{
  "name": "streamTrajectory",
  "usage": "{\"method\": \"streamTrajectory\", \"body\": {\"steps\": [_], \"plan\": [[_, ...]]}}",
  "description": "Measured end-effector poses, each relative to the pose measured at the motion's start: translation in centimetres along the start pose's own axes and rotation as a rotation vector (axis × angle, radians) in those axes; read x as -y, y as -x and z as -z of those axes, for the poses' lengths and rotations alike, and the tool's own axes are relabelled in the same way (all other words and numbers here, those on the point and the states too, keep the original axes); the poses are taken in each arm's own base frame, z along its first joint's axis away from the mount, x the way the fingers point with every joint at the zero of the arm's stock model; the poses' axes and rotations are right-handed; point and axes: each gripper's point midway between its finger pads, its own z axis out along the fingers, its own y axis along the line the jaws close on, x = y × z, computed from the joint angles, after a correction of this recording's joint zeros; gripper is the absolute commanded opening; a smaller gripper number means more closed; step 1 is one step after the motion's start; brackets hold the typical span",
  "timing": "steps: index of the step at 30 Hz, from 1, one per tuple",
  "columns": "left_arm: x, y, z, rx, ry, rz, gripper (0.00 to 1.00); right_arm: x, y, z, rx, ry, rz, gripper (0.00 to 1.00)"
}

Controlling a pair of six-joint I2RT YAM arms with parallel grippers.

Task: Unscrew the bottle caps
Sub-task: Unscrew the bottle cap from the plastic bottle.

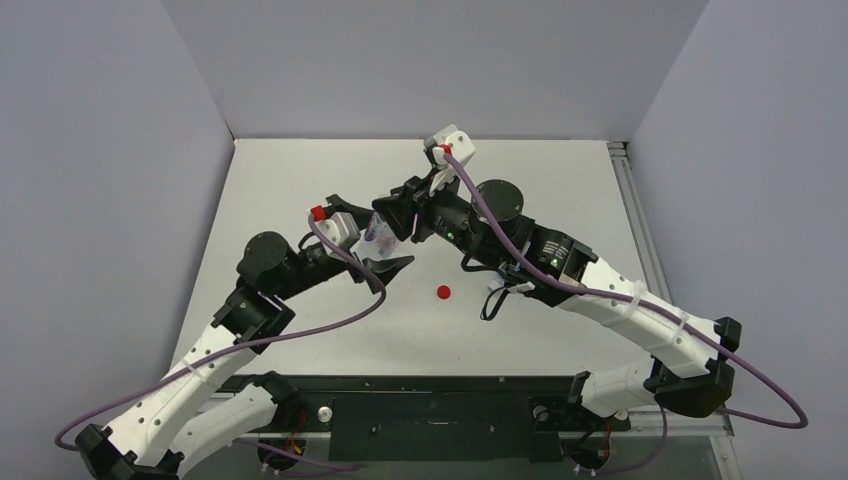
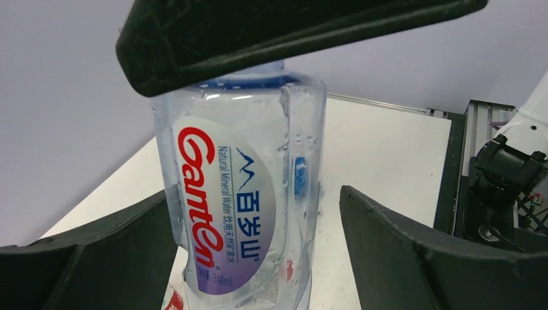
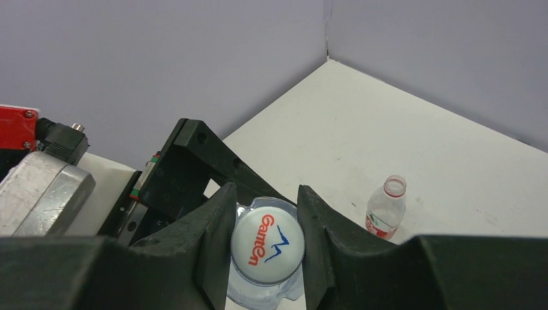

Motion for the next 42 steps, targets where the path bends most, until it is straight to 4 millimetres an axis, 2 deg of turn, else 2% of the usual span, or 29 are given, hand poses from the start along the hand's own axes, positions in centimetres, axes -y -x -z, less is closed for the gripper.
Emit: {"method": "streamTrajectory", "body": {"steps": [1, 2, 3, 5, 10, 16, 21, 26, 33, 34, 35, 36, 38, 40, 42], "plan": [[0.0, -0.2, 0.0, -0.008, -0.003, -0.001, 0.70, -0.3, 0.1, 0.1, 0.000, 0.006, 0.007, 0.00], [0.1, -0.3, 0.1, -0.012, -0.006, -0.004, 0.65, -0.4, 0.1, 0.1, -0.002, 0.010, 0.013, 0.00], [0.0, -0.4, 0.1, -0.014, -0.008, -0.007, 0.55, -0.4, 0.1, 0.2, -0.005, 0.010, 0.018, 0.00], [-0.1, -0.5, 0.2, -0.018, -0.006, -0.010, 0.43, -0.6, 0.1, 0.3, -0.011, 0.015, 0.027, 0.00], [-0.3, -0.5, 0.2, -0.019, -0.002, -0.010, 0.37, -0.5, 0.0, 0.5, -0.019, 0.010, 0.046, 0.00], [0.0, -0.1, 0.1, -0.007, -0.008, 0.031, 0.20, -0.6, 0.5, 0.3, -0.015, 0.009, 0.046, 0.00], [0.5, 0.9, 0.0, 0.011, -0.040, 0.108, 0.11, -1.4, 1.3, 0.2, 0.003, 0.057, 0.043, 0.00], [1.9, 2.6, 0.3, 0.042, -0.128, 0.203, 0.08, -3.4, 2.7, 0.6, 0.036, 0.219, 0.054, 0.00], [5.0, 5.6, 1.2, 0.090, -0.306, 0.265, 0.06, -6.9, 4.5, 3.5, 0.093, 0.489, 0.074, 0.00], [5.3, 5.8, 1.3, 0.091, -0.325, 0.267, 0.06, -7.2, 4.7, 3.8, 0.096, 0.516, 0.078, 0.02], [5.5, 6.0, 1.4, 0.092, -0.338, 0.268, 0.06, -7.4, 4.7, 4.0, 0.098, 0.536, 0.082, 0.09], [5.7, 6.1, 1.4, 0.091, -0.346, 0.270, 0.05, -7.5, 4.8, 4.1, 0.098, 0.550, 0.084, 0.31], [5.6, 6.0, 1.3, 0.089, -0.345, 0.269, 0.05, -7.2, 4.8, 4.1, 0.096, 0.543, 0.081, 0.54], [5.0, 5.7, 1.0, 0.088, -0.317, 0.258, 0.06, -6.2, 4.6, 3.5, 0.087, 0.482, 0.066, 0.67], [4.0, 5.3, 0.5, 0.086, -0.263, 0.239, 0.07, -4.8, 4.5, 2.9, 0.079, 0.396, 0.045, 0.76]]}}
